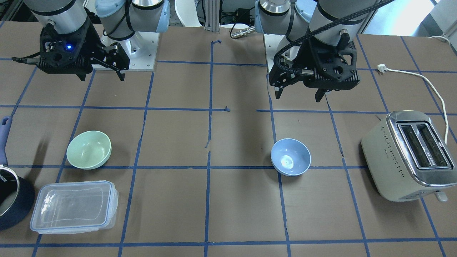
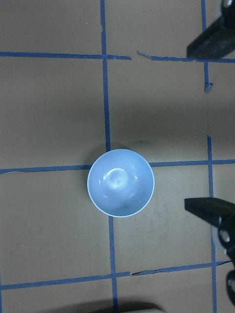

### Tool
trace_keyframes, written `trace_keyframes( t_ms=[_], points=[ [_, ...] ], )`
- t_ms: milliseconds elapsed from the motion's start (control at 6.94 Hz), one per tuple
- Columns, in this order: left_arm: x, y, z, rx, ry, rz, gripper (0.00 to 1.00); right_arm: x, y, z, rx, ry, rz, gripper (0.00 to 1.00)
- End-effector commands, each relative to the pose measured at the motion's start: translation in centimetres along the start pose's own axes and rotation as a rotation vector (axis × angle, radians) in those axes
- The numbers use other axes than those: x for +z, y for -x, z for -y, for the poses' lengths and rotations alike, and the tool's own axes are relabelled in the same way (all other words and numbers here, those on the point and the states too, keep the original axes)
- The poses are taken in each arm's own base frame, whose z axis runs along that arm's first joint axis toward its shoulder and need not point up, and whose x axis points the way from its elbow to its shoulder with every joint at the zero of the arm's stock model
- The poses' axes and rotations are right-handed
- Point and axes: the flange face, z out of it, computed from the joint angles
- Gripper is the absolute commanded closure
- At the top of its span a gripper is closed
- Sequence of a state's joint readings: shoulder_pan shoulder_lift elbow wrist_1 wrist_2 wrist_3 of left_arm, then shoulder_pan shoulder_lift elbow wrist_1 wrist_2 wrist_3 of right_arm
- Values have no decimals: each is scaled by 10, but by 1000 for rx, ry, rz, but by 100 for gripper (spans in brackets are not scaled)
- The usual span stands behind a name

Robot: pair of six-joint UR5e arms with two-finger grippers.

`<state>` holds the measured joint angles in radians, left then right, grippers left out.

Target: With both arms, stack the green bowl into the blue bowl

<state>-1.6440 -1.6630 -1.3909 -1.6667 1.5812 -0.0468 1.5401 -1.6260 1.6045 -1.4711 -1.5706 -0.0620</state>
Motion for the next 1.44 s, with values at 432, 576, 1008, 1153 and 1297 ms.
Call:
trace_keyframes(
  t_ms=[432, 576, 1008, 1153, 1297],
  points=[
    [82, 4, 4, -11, 146, 6, 0, 1, -1, 0, -1, 2, -6, 0],
    [123, 4, 8, -9, 148, 8, 0, 1, -1, 0, -1, 3, -6, 0],
    [247, 3, 19, -4, 104, 7, 0, 1, -1, 0, -2, 2, -8, 0],
    [277, 3, 23, 33, 101, 5, 0, 1, -1, 0, -2, 4, -8, 0],
    [295, 3, 26, 41, 125, 5, 4, 1, -1, 0, -1, 4, -6, 0]
  ],
)
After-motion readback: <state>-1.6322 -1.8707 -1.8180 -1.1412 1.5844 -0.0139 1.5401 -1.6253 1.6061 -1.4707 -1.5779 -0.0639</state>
